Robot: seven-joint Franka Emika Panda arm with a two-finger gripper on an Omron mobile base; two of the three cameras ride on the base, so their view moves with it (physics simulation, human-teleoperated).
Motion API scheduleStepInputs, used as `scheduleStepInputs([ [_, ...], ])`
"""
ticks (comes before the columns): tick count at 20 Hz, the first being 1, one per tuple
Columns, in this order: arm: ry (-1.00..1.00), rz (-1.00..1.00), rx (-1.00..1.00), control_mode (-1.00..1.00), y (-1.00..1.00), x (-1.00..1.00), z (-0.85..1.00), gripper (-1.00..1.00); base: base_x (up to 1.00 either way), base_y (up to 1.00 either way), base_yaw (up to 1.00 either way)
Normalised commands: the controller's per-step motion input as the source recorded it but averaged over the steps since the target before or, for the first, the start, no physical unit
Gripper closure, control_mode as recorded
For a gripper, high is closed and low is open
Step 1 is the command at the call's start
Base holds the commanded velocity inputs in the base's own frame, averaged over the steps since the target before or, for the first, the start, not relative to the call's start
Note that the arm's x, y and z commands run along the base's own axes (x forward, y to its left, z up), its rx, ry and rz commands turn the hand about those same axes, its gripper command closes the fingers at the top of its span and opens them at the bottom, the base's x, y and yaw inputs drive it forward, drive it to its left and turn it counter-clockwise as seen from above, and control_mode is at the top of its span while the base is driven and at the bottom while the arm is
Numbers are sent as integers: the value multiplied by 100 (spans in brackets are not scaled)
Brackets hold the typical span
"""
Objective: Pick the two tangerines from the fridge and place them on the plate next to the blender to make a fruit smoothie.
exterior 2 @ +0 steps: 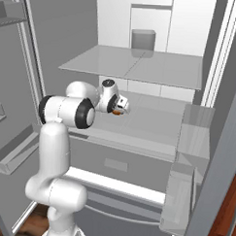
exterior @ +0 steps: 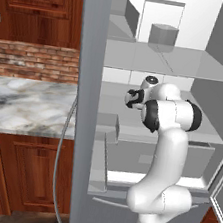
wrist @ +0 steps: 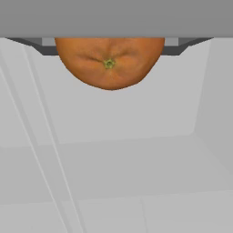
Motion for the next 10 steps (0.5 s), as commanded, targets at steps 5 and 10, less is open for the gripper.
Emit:
scheduleStepInputs([
  [5,-7,0,0,-100,0,-35,0,100,0,0,0],
  [10,-19,-1,0,-100,0,-68,4,100,0,0,0],
])
